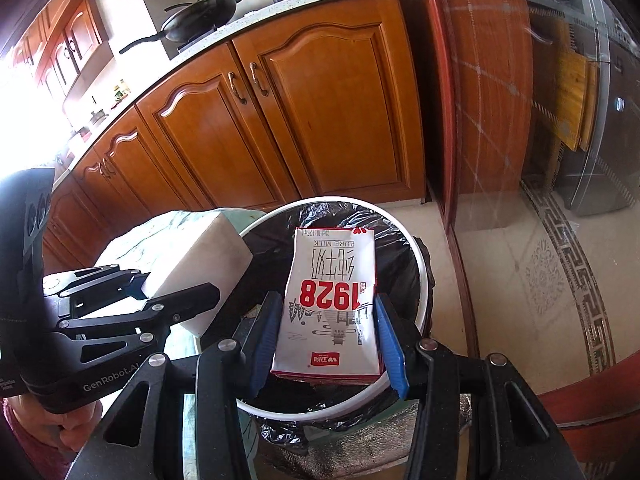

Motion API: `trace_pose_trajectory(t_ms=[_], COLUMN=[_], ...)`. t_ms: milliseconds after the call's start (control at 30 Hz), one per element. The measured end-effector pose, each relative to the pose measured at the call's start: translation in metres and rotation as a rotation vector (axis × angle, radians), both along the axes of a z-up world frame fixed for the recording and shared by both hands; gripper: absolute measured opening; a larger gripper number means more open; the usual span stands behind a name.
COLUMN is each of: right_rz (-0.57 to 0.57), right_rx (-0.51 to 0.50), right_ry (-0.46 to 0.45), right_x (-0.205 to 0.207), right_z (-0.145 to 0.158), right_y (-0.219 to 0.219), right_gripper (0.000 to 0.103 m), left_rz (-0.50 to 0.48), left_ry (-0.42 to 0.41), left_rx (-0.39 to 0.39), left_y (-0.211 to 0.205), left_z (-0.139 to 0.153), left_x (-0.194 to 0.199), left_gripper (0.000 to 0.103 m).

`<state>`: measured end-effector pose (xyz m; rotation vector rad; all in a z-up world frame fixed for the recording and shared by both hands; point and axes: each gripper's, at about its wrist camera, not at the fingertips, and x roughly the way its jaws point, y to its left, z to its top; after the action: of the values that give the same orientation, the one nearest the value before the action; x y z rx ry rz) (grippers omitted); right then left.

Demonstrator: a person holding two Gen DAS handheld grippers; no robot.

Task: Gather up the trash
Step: 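Carry the white foam block and red-and-white carton over the bin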

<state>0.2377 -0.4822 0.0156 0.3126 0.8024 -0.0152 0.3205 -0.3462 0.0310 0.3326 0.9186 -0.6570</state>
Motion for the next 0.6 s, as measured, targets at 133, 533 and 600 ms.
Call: trace_pose_trajectory(t_ms=[133,533,600], right_rz=[-0.001,0.008,0.007], right_rx=[0.002,-0.003,-0.002], right_ry=[0.005,0.028,0.031], right_x=[0.005,0.013,0.014], right_z=[-0.002,-0.006,-0.007], right_y=[-0.003,-0.003,-0.004], right_gripper=[0.047,0.047,0.047], left_rz=[0.003,0.003,0.002], left_ry=[0.005,0.024,0.026], left_rx=[0.009,0.018,0.02], left_y=[-0.002,-0.01,-0.012], left_z=[-0.004,-0.011,-0.012], left_x=[0.004,0.012,0.013], left_gripper=[0.029,0.029,0.029])
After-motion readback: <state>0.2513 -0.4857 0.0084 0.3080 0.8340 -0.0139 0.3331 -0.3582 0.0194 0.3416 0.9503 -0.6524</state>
